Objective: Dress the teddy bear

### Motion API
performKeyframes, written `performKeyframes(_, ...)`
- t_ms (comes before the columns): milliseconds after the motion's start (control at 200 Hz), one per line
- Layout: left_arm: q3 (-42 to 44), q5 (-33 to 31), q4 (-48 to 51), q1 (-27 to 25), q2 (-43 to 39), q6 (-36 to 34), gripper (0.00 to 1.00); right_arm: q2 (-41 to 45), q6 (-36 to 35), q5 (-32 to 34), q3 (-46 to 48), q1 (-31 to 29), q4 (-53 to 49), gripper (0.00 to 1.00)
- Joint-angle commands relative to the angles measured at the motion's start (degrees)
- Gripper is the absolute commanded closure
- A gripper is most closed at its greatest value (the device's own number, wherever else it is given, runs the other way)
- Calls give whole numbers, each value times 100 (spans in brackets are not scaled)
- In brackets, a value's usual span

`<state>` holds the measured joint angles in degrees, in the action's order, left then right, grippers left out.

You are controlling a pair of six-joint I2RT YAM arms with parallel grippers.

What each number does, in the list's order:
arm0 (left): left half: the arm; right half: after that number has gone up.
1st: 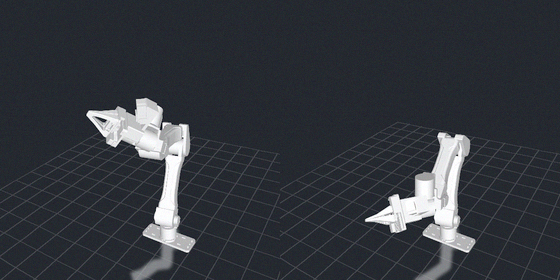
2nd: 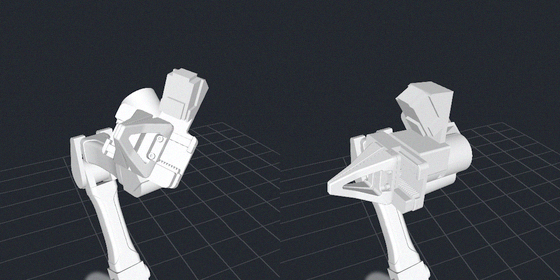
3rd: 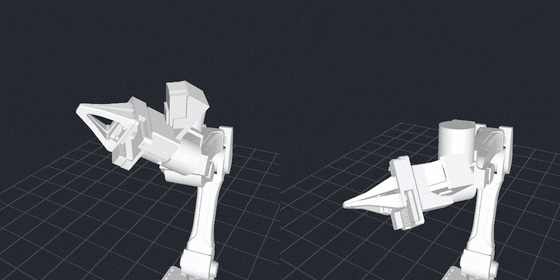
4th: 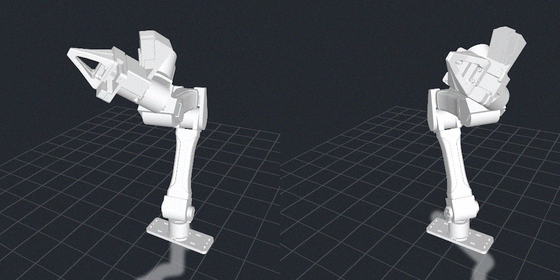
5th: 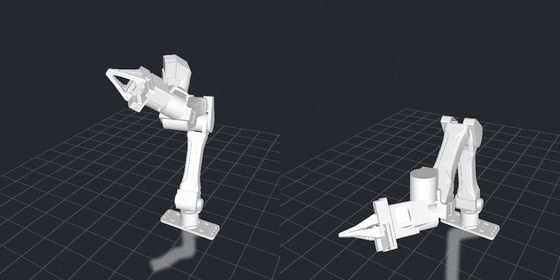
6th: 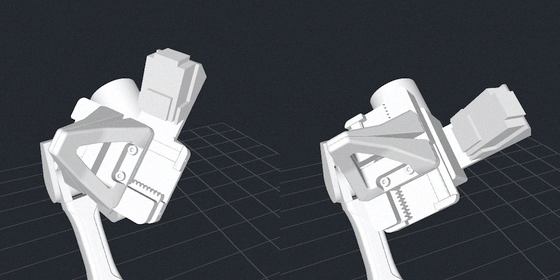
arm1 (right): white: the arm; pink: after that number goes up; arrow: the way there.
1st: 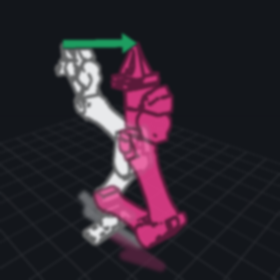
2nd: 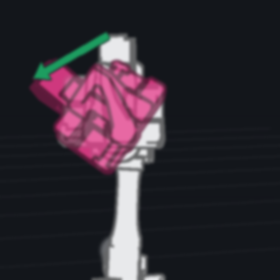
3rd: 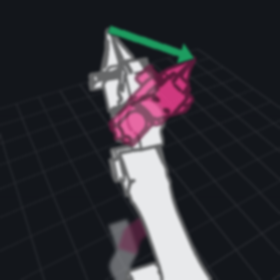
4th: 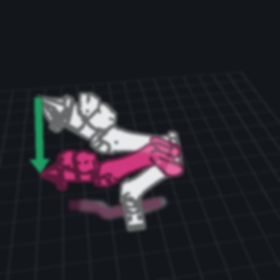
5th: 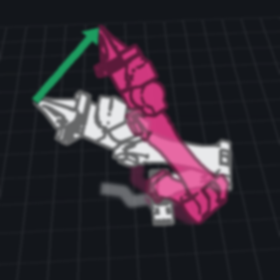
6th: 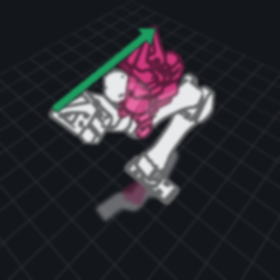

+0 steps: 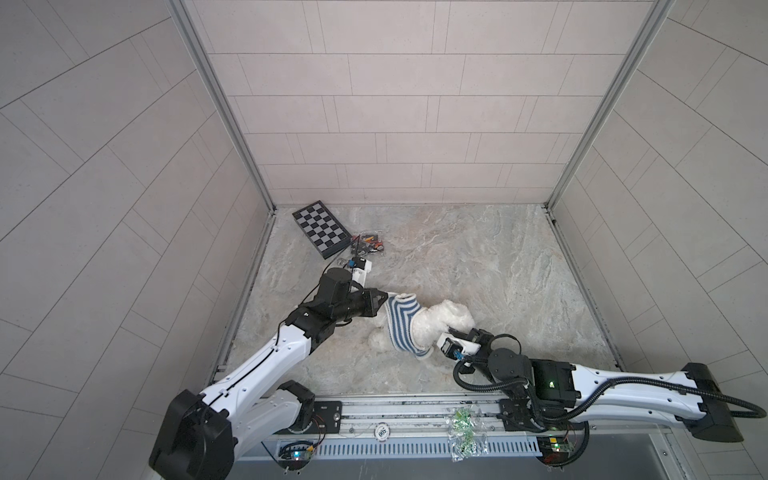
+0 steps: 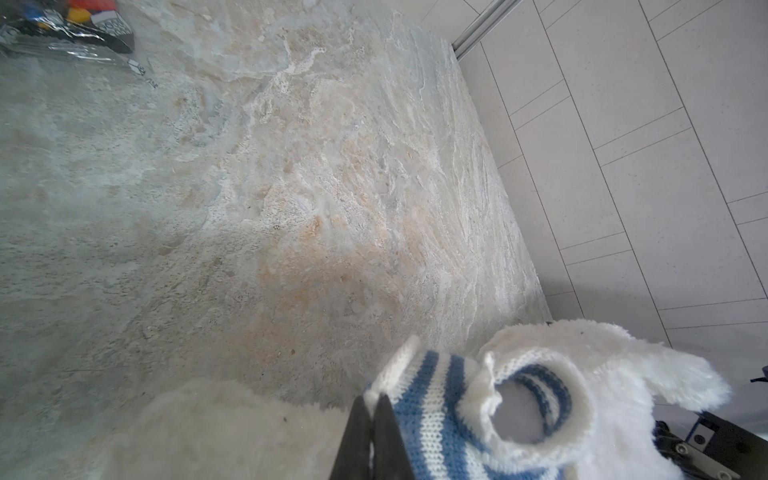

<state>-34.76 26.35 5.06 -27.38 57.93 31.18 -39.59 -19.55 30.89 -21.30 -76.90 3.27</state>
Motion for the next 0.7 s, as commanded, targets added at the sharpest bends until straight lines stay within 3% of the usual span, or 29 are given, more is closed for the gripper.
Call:
performKeyframes(0, 133, -237, 363, 140, -264, -263, 100, 66, -121, 198, -79, -39, 161, 100)
performKeyframes(235, 208, 354, 62, 137, -330, -202, 97, -103, -156, 93, -170, -50, 217, 100)
performKeyframes(425, -287, 445, 970, 118, -681, -892, 71, -112, -198, -51, -200, -57, 235, 100)
performKeyframes(696, -795, 766, 1290, 39, -828, -1233, 46, -113, -496, -327, -321, -66, 120, 100)
